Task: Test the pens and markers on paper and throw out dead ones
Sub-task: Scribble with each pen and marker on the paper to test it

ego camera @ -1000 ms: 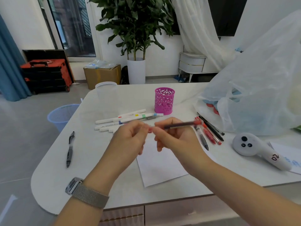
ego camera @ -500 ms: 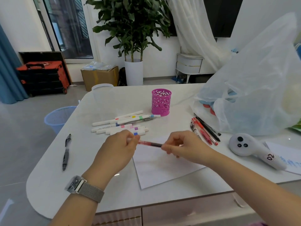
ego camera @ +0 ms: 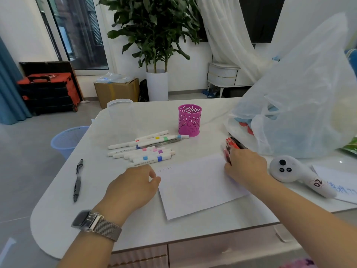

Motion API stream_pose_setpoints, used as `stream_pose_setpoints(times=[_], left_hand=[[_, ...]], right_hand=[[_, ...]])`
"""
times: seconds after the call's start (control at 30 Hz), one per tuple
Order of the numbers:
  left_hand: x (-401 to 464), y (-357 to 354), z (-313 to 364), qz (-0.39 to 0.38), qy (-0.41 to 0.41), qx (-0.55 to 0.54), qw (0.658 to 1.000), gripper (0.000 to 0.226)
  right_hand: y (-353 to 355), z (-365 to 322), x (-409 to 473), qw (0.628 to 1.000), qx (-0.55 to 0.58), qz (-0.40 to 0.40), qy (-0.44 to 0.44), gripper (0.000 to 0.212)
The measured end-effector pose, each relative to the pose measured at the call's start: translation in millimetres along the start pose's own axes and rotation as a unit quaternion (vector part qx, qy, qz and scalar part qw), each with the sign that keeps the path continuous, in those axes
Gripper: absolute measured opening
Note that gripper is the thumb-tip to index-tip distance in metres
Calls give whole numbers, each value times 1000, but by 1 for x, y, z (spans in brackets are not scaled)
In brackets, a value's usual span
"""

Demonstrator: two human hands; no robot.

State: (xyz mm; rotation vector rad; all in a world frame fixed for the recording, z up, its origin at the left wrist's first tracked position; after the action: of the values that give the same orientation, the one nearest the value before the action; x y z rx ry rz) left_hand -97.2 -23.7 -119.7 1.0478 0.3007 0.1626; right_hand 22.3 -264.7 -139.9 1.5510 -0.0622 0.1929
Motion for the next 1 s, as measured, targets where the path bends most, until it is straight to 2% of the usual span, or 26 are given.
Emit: stream_pose_setpoints(times=[0.1,0.17,0.27,0.33,0.4,0.47,0.53,0.6,0.83,1.0], left_hand=[[-2,0,-1,-64,5,-5,998,23],[-3,1,-1,-84,-1,8,996,24],[-2,2,-3,-86,1,26,996,24],[-2,2,-4,-85,10,33,996,23],[-1,1,-3,-71,14,34,997,23],[-1,0,2,-23,5,49,999,22],[-1,-4,11,41,-17,61,997,22],[0,-10,19,71,-40,47,996,22],[7,-12,19,93,-39,52,993,22],[4,-10,18,63,-56,35,996,27]], right_hand=[[-3,2,6,1000,-12,20,-8,20],[-4,1,9,999,-9,44,6,21],[-2,-9,8,995,6,59,80,21],[-3,-24,6,986,23,68,152,29],[-2,-43,6,975,44,69,204,35],[0,-63,11,966,63,57,243,40],[1,-81,20,961,75,36,262,45],[-3,-97,31,961,74,15,266,50],[-21,-129,65,951,58,-56,300,52],[-28,-132,76,958,24,-32,284,59]])
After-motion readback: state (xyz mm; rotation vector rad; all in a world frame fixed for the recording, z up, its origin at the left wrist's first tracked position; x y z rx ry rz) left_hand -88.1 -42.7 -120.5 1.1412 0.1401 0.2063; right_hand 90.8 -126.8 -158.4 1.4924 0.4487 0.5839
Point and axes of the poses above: each hand's wrist, its own x-axis towards the middle knuckle, its own y-axis out of the back of the hand, z = x × y, the point moved 1 cm from there along x, towards the middle knuckle, and after that the axes turned 5 degrees about -x, right-handed, at the moved point
